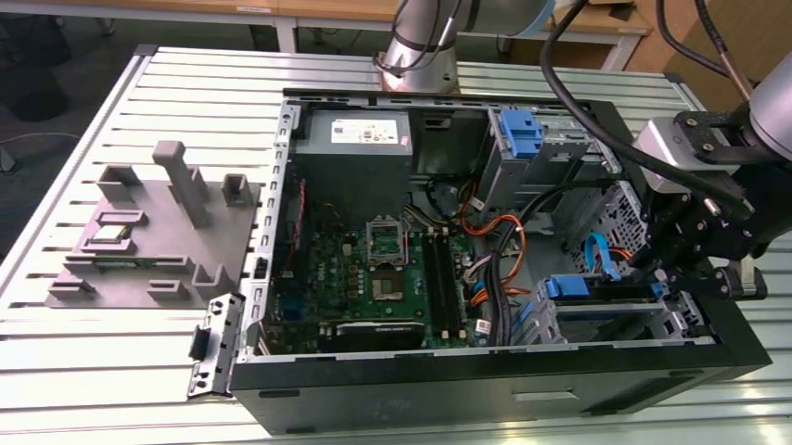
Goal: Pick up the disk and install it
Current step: 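Insert the second disk wire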
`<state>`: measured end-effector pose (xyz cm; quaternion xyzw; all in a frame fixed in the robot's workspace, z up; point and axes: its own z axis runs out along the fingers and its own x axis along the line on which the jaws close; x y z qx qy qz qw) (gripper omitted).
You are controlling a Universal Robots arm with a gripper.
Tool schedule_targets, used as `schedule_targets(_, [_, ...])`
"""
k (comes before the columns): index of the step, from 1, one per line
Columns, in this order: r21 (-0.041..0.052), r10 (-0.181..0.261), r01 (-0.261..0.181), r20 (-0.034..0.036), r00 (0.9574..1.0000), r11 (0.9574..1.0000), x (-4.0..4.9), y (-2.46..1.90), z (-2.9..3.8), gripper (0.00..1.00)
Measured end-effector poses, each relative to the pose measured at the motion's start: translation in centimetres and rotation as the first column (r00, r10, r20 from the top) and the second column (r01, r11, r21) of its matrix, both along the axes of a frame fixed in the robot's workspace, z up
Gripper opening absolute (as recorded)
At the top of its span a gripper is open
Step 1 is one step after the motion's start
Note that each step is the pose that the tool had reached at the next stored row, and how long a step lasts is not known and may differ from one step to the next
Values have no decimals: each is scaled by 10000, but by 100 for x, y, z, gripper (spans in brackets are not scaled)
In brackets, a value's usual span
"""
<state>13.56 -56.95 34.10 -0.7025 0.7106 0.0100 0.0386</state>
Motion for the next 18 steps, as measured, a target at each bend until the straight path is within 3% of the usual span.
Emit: schedule_targets(18, [-38, 5, -5, 0, 10000, 10000, 26, 9, -61, 24])
